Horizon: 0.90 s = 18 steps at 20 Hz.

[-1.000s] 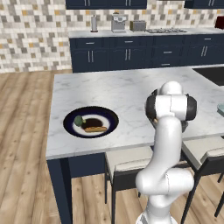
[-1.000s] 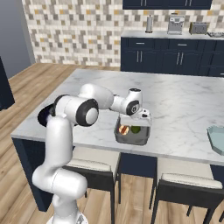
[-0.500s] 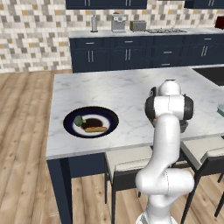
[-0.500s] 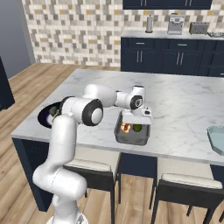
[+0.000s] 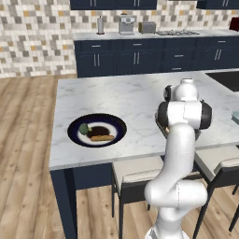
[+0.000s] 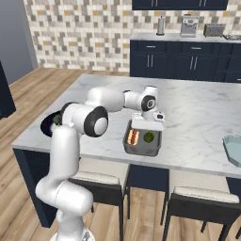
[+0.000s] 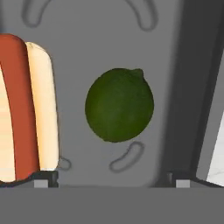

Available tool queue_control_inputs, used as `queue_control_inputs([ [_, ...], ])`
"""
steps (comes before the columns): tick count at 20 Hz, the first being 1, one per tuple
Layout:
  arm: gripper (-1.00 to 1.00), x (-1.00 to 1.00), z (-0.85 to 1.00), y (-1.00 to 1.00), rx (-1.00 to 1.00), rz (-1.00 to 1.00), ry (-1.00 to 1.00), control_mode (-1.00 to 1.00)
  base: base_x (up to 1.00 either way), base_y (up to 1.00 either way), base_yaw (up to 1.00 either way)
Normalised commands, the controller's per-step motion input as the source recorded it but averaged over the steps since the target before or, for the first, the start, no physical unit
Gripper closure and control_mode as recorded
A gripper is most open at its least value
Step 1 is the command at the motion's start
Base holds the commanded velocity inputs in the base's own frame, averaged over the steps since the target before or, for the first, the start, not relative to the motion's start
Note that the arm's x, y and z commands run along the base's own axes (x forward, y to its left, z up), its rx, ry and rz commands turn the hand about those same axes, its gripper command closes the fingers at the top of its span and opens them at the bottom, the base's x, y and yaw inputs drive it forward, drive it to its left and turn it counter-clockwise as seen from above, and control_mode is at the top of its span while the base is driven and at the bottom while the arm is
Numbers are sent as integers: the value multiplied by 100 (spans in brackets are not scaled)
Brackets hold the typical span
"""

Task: Place one cooked food and one vegetable from the large plate to each tupperware container.

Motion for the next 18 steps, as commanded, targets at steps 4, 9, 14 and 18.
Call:
queue_control_inputs([
  [4,-100,-73,79,46,0,0,-1,-100,0,0,0],
  [9,-100,-60,51,94,0,0,-32,-100,0,0,0],
  [14,-100,-53,32,100,-1,-3,-50,-100,0,0,0],
  [18,-100,-37,31,100,-2,0,-17,-100,0,0,0],
])
